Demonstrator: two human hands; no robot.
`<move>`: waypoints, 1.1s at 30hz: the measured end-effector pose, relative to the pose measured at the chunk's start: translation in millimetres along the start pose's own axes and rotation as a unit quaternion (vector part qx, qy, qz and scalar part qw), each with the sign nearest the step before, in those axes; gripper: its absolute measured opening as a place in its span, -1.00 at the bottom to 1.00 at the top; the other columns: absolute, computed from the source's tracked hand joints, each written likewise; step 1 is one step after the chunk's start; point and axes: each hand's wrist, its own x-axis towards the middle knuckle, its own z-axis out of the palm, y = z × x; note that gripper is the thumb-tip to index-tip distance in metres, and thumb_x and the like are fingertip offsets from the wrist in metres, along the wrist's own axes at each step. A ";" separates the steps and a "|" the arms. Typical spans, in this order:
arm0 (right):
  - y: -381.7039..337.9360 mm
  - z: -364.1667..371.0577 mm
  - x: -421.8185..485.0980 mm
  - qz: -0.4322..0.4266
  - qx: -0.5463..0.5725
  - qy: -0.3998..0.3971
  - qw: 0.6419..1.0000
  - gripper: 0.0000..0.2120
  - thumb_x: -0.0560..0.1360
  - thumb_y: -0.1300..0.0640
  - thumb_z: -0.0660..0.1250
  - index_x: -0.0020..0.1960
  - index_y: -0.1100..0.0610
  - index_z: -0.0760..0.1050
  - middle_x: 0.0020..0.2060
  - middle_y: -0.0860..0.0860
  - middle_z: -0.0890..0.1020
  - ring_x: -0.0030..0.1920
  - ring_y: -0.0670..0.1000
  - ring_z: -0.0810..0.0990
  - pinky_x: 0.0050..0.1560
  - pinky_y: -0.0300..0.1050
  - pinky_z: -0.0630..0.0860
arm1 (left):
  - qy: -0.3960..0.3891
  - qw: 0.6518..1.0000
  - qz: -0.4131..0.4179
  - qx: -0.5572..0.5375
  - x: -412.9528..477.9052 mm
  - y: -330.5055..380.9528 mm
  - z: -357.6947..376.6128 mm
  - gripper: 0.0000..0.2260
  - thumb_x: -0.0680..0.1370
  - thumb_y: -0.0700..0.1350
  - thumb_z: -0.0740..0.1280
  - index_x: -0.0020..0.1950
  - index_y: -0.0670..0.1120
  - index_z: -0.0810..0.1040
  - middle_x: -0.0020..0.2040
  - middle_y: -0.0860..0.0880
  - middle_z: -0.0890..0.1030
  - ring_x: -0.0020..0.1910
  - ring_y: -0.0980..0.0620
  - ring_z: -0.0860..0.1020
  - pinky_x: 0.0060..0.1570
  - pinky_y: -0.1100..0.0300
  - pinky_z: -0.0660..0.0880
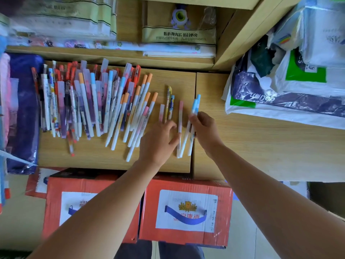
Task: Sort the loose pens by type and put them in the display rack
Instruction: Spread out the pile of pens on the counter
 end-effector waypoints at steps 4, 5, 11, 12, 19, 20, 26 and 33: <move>9.5 -11.1 2.1 -0.012 -0.088 0.011 0.996 -0.65 0.53 -0.10 0.26 -0.12 0.21 0.52 -0.23 0.21 0.65 -0.31 0.12 0.55 -0.26 0.08 0.50 | -0.005 0.998 -0.005 0.059 -1.9 -2.2 7.4 -0.74 0.53 0.05 0.34 0.19 0.04 0.46 -0.03 0.03 0.49 -0.16 0.07 0.52 -0.34 0.22 0.38; 10.1 -11.5 2.6 -0.017 -0.107 0.009 0.994 -0.66 0.51 -0.09 0.26 -0.13 0.20 0.53 -0.25 0.18 0.66 -0.29 0.16 0.58 -0.23 0.11 0.53 | 0.007 0.998 -0.008 0.058 -1.7 -0.3 7.9 -0.75 0.52 0.05 0.36 0.14 0.02 0.47 -0.05 0.03 0.49 -0.18 0.08 0.51 -0.35 0.22 0.36; 5.5 -3.9 5.1 -0.034 -0.214 0.063 0.974 -0.71 0.54 -0.03 0.30 -0.14 0.20 0.53 -0.37 -0.01 0.57 -0.37 -0.04 0.51 -0.37 -0.16 0.42 | 0.092 0.992 -0.050 0.076 -0.2 3.2 3.0 -0.88 0.51 -0.10 0.35 -0.05 -0.08 0.45 -0.14 -0.01 0.51 -0.27 0.02 0.51 -0.44 0.24 0.25; 5.7 -2.1 4.8 -0.038 -0.235 0.072 0.969 -0.72 0.53 -0.04 0.31 -0.14 0.18 0.52 -0.39 -0.06 0.54 -0.38 -0.08 0.49 -0.42 -0.22 0.38 | 0.108 0.988 -0.077 0.078 -1.5 -2.3 -0.7 -0.89 0.51 -0.13 0.35 -0.03 -0.11 0.45 -0.13 -0.05 0.51 -0.27 -0.03 0.53 -0.44 0.22 0.26; 7.4 18.1 -2.5 -0.062 -0.320 0.074 0.942 -0.70 0.46 -0.09 0.41 -0.12 0.16 0.53 -0.30 0.03 0.60 -0.28 0.01 0.54 -0.35 -0.18 0.40 | 0.099 0.974 -0.160 0.123 -16.1 -46.5 -22.1 -0.95 0.56 -0.12 0.26 -0.04 -0.08 0.49 -0.08 -0.04 0.58 -0.24 -0.08 0.59 -0.44 0.18 0.35; 6.9 20.8 -2.7 -0.062 -0.326 0.070 0.941 -0.69 0.46 -0.10 0.41 -0.13 0.17 0.53 -0.31 0.03 0.60 -0.28 0.01 0.54 -0.35 -0.17 0.41 | 0.099 0.975 -0.157 0.119 -16.7 -48.4 -22.4 -0.94 0.56 -0.11 0.27 -0.05 -0.07 0.50 -0.10 -0.02 0.60 -0.26 -0.05 0.59 -0.44 0.20 0.36; 2.7 23.3 -10.3 -0.060 -0.323 0.071 0.942 -0.74 0.48 -0.08 0.39 -0.19 0.10 0.48 -0.43 -0.12 0.45 -0.42 -0.18 0.39 -0.46 -0.35 0.19 | 0.082 0.977 -0.168 0.107 -31.6 -57.7 -25.0 -0.86 0.58 -0.02 0.28 0.00 -0.03 0.58 -0.06 0.02 0.61 -0.15 -0.02 0.59 -0.32 0.16 0.40; 1.8 27.9 -13.3 -0.057 -0.270 0.043 0.960 -0.76 0.50 -0.03 0.38 -0.10 0.16 0.58 -0.35 -0.06 0.58 -0.39 -0.14 0.47 -0.43 -0.30 0.32 | 0.042 0.983 -0.157 0.083 -29.8 -51.7 -19.2 -0.94 0.52 -0.09 0.35 -0.10 -0.07 0.54 -0.17 0.02 0.60 -0.25 0.04 0.55 -0.35 0.22 0.37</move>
